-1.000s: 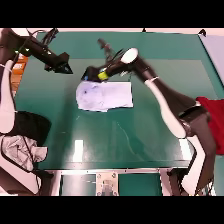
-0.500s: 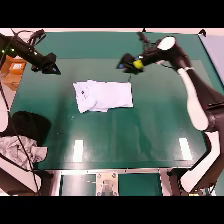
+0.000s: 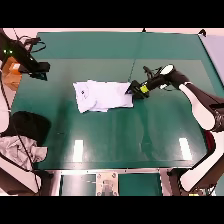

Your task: Fold the shirts.

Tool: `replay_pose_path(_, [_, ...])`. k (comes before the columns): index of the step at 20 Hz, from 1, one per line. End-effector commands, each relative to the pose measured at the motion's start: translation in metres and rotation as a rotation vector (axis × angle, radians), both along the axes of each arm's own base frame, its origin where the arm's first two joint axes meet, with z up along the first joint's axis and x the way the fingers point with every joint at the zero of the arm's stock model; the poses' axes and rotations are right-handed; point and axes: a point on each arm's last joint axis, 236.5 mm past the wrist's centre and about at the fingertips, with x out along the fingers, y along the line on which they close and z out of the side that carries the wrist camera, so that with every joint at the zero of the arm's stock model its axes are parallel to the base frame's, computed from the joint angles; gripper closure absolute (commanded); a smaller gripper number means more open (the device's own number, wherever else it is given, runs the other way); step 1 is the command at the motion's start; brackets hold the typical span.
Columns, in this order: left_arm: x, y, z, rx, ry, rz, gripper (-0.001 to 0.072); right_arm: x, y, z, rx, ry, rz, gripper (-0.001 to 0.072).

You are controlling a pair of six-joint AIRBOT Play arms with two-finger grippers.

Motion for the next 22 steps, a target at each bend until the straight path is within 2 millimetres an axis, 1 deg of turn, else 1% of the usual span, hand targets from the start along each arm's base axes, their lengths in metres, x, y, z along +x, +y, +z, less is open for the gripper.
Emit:
replay_pose_path(1, [-0.008,0.015,-0.002,0.072,0.035,0.010,0.0687,0.005,0.034,0.000,0.085,-0.033,-0.037,0.0167])
replay_pose_path(2, [-0.009,0.014,-0.002,0.067,0.040,0.010,0.0687,0.007,0.044,0.005,0.104,-0.043,-0.044,0.0223])
replay_pose_path(3, [-0.010,0.012,-0.002,0.061,0.043,0.009,0.0687,0.009,0.053,0.010,0.120,-0.053,-0.040,0.0463])
replay_pose_path(4, [-0.010,0.011,-0.002,0.055,0.045,0.008,0.0687,0.011,0.060,0.018,0.140,-0.063,-0.037,0.0639])
replay_pose_path(5, [-0.011,0.010,-0.002,0.051,0.050,0.007,0.0687,0.013,0.065,0.027,0.155,-0.078,-0.027,0.0686])
replay_pose_path(6, [-0.012,0.010,-0.002,0.050,0.053,0.008,0.0687,0.018,0.067,0.041,0.167,-0.102,-0.010,0.0687])
replay_pose_path(7, [-0.013,0.009,-0.002,0.050,0.057,0.010,0.0687,0.025,0.065,0.059,0.182,-0.131,0.002,0.0687])
replay_pose_path(8, [-0.014,0.009,-0.002,0.049,0.062,0.009,0.0687,0.034,0.059,0.084,0.197,-0.177,0.006,0.0688])
replay_pose_path(9, [-0.016,0.009,-0.002,0.049,0.069,0.008,0.0687,0.046,0.047,0.112,0.208,-0.229,-0.010,0.0688])
replay_pose_path(10, [-0.017,0.009,-0.002,0.049,0.072,0.008,0.0686,0.058,0.029,0.145,0.217,-0.290,-0.042,0.0688])
replay_pose_path(11, [-0.017,0.009,-0.002,0.046,0.073,0.007,0.0687,0.066,0.007,0.178,0.222,-0.348,-0.076,0.0688])
replay_pose_path(12, [-0.017,0.007,-0.002,0.041,0.073,0.006,0.0687,0.072,-0.020,0.210,0.224,-0.399,-0.122,0.0688])
replay_pose_path(13, [-0.017,0.004,-0.001,0.028,0.072,0.004,0.0687,0.075,-0.047,0.237,0.222,-0.439,-0.171,0.0688])
replay_pose_path(14, [-0.017,0.000,-0.001,0.012,0.071,0.000,0.0686,0.077,-0.079,0.261,0.214,-0.474,-0.230,0.0688])
replay_pose_path(15, [-0.016,-0.005,-0.001,-0.009,0.068,-0.005,0.0687,0.076,-0.110,0.278,0.197,-0.503,-0.285,0.0688])
replay_pose_path(16, [-0.016,-0.009,0.000,-0.029,0.066,-0.008,0.0686,0.073,-0.145,0.291,0.174,-0.525,-0.348,0.0688])
replay_pose_path(18, [-0.015,-0.014,0.001,-0.051,0.065,0.005,0.0687,0.067,-0.214,0.307,0.125,-0.567,-0.472,0.0688])
replay_pose_path(20, [-0.014,-0.017,0.001,-0.062,0.063,0.007,0.0687,0.055,-0.283,0.313,0.082,-0.586,-0.597,0.0688])
replay_pose_path(22, [-0.014,-0.020,0.002,-0.078,0.065,0.017,0.0687,0.037,-0.346,0.314,0.040,-0.588,-0.713,0.0688])
